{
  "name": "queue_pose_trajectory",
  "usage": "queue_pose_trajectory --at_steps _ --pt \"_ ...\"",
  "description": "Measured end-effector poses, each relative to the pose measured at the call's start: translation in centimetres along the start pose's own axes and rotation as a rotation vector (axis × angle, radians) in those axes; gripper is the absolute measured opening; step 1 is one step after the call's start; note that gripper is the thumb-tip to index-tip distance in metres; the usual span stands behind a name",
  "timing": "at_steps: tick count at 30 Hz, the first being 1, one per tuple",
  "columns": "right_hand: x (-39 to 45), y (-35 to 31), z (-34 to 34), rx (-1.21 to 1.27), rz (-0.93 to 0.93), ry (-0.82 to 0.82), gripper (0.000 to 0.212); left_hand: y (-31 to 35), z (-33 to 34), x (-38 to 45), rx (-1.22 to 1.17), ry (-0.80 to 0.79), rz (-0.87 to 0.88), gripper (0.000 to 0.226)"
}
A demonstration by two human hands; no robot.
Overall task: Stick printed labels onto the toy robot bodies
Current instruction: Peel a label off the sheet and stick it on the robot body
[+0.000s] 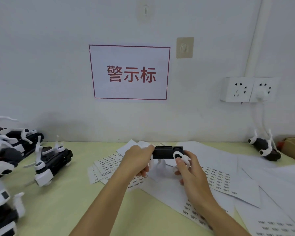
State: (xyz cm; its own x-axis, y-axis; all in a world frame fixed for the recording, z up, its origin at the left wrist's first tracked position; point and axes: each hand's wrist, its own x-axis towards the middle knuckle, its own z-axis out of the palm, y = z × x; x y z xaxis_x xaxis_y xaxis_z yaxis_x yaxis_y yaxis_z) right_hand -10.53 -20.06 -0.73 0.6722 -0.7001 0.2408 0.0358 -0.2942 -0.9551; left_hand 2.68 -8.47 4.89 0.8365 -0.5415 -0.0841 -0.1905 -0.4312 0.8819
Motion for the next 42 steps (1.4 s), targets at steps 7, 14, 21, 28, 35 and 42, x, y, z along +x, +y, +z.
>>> queue_pose_trajectory --at_steps 7,14,21,28,35,42 --pt "-0.8 -1.0 -0.1 -0.061 -0.059 -0.068 0.033 -1.1 -0.9 0.7 -0.145 0.042 -0.089 0.046" --pt "-1.1 -1.3 -0.2 -0.147 -0.025 -0.176 0.052 -2.2 -4.3 1.4 0.051 0.115 -0.016 0.053" --pt "-0.1 -1.1 -0.5 -0.055 0.151 -0.085 0.041 -3.4 -5.6 1.4 0.142 0.021 -0.018 0.035" --pt "0.6 -1.1 -0.7 0.051 0.235 -0.02 0.032 -1.6 -5.0 0.3 0.179 0.106 0.261 0.031" --pt "0.8 -0.6 -0.8 0.035 0.238 -0.003 0.032 1.0 -5.7 -1.6 0.538 -0.372 0.336 0.049" --pt "0.6 -0.6 -0.8 -0.012 0.205 -0.01 0.031 0.4 -4.5 -1.0 0.715 -0.101 0.402 0.04"
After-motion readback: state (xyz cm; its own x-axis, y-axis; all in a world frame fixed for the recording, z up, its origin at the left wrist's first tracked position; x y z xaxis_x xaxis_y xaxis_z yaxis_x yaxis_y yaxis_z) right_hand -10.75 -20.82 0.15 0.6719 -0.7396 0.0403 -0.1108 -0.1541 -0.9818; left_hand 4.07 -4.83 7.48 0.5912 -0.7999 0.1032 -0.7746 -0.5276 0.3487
